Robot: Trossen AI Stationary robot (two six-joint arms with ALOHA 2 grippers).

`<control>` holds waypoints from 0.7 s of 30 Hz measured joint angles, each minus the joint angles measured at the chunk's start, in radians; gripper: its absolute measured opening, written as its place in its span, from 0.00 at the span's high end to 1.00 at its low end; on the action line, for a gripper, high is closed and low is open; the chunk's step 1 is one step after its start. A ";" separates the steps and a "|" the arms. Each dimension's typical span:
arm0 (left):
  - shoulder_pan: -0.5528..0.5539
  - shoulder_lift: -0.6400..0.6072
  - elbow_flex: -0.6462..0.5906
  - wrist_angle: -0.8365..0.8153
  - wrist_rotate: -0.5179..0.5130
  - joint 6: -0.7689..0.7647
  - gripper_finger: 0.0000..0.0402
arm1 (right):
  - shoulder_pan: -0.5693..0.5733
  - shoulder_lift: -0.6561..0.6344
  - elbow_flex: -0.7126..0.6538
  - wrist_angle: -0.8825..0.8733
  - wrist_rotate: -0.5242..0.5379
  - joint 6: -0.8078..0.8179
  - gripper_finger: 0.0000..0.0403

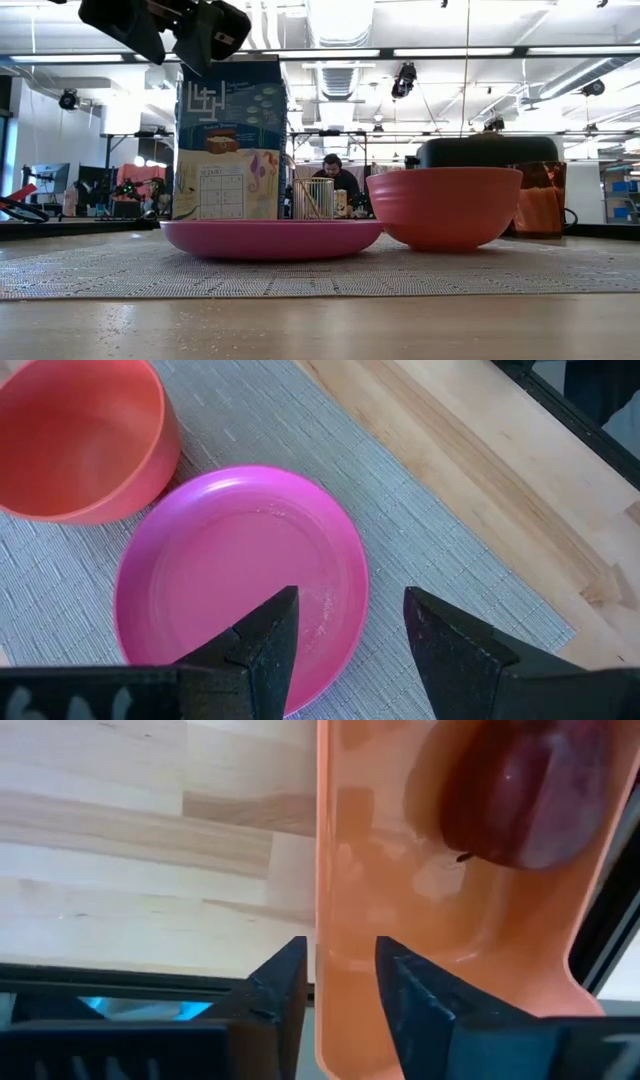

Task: Arrange a breakfast setting
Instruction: Move the orange bin to the bottom right of the table, then pour the cereal from the blue cereal box into the orange bowl on the gray table mat

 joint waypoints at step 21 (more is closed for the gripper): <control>0.107 0.000 0.000 -0.093 0.114 -0.030 0.59 | -0.161 -0.080 0.052 -0.144 0.393 -0.347 0.69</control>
